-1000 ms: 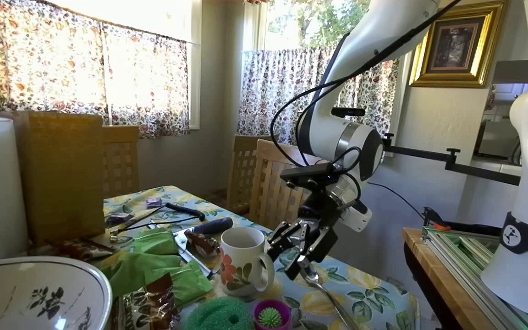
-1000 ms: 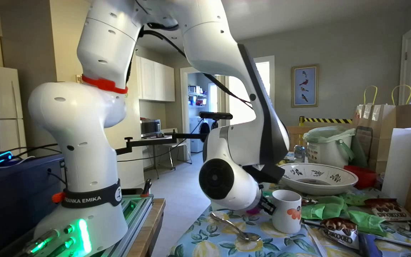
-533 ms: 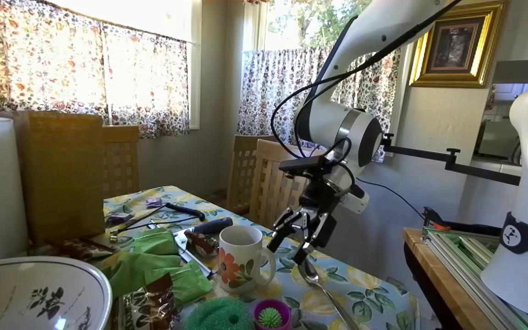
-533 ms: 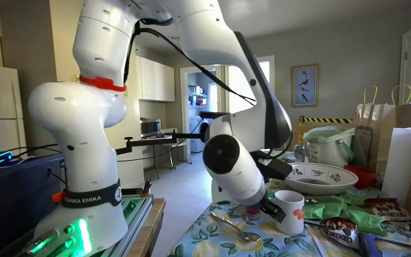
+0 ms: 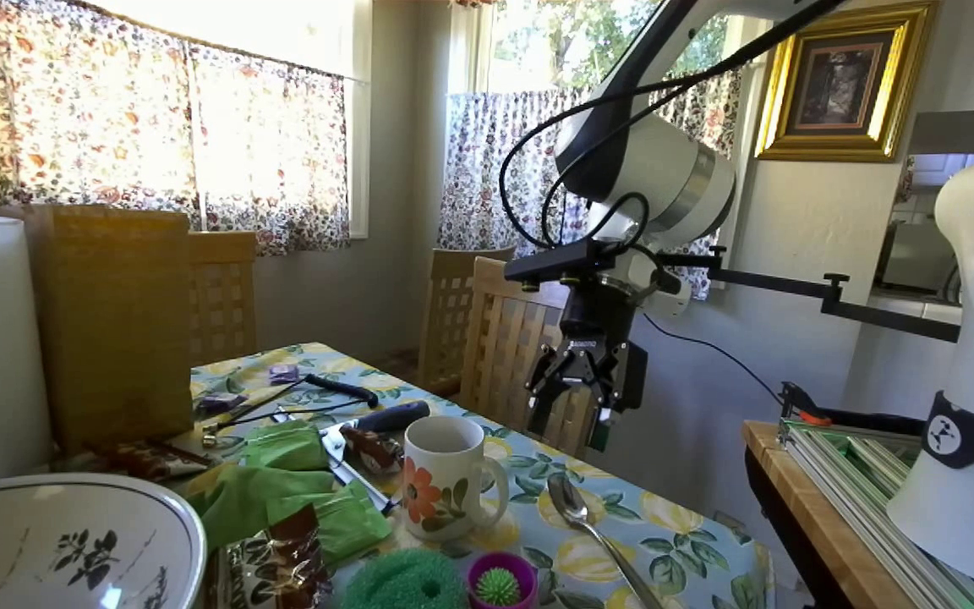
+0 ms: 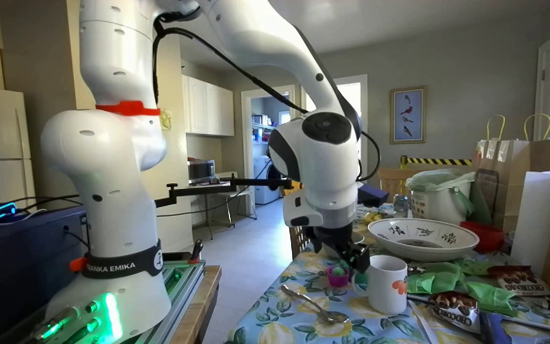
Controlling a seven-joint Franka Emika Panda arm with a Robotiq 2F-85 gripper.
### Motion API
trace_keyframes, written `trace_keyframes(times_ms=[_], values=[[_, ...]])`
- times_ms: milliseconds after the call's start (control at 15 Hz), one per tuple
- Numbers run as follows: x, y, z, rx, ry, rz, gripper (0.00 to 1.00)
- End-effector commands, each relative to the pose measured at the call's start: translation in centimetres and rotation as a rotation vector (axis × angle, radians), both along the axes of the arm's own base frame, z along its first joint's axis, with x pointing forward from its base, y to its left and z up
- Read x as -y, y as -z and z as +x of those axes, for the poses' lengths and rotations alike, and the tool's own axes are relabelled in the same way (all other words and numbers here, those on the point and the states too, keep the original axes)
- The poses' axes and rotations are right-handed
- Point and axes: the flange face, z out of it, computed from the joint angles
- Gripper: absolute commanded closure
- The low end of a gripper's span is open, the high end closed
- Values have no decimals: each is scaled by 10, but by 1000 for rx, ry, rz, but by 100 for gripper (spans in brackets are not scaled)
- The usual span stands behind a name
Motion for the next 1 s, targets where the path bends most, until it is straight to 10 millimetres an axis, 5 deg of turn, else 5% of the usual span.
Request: trace_keyframes(times_ms=[0, 133, 200, 400, 933], values=[[-13, -51, 0, -13, -43, -99, 0], [-12, -90, 9, 1, -76, -141, 0], [-11, -54, 14, -16, -79, -115, 0], [-14, -90, 17, 17, -86, -132, 0], [-13, -90, 14, 14, -84, -128, 0]])
